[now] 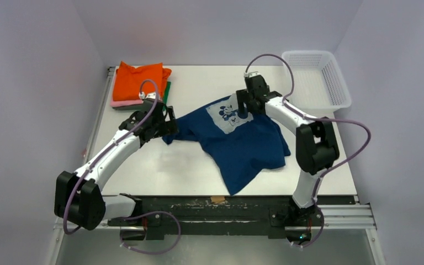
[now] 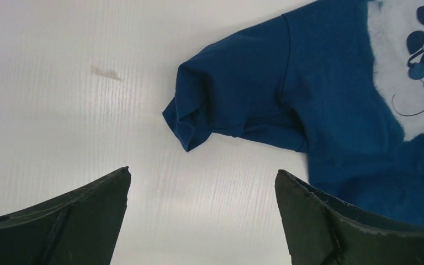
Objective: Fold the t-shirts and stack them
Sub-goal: Flatten out the tshirt
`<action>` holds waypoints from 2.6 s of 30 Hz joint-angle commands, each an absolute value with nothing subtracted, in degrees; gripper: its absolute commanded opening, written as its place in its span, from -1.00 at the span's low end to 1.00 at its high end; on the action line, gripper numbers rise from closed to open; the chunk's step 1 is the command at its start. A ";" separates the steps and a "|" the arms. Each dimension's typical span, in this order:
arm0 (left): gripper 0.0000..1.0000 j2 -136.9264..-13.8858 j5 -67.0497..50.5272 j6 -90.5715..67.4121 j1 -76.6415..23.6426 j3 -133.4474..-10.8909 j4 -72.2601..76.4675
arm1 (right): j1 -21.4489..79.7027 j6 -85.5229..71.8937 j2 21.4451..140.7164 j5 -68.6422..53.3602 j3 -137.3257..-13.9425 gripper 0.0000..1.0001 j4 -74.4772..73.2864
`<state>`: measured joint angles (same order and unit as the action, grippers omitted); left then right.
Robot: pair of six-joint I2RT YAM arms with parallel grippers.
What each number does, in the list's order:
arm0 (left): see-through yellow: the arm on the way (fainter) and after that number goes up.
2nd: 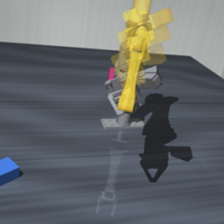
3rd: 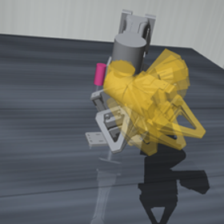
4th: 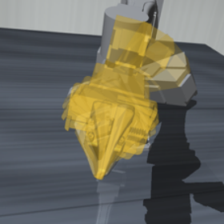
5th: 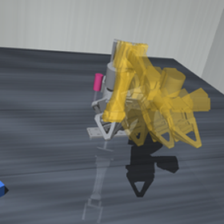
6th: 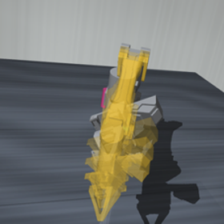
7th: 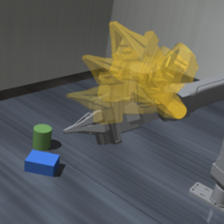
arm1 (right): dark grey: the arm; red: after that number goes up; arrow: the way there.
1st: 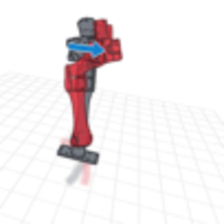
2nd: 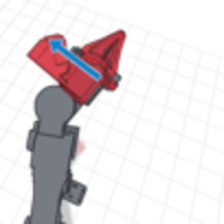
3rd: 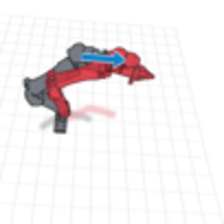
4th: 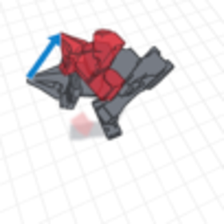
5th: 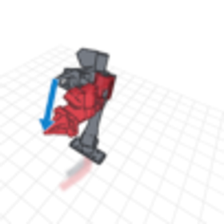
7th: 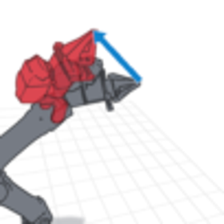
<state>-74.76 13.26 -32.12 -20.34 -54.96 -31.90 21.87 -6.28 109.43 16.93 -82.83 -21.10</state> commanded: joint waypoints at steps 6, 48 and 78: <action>1.00 -70.34 13.04 -35.62 -18.57 -49.58 -25.84 | 32.24 -25.46 81.31 17.53 -57.42 0.76 -19.77; 0.05 -77.93 -12.07 -36.89 -16.70 -34.32 -5.47 | 16.52 -29.94 74.95 11.33 -47.67 0.78 -20.29; -1.00 -68.18 11.04 -38.23 -25.17 -36.46 -15.10 | 39.37 -48.31 70.06 21.60 -33.65 -1.00 -40.61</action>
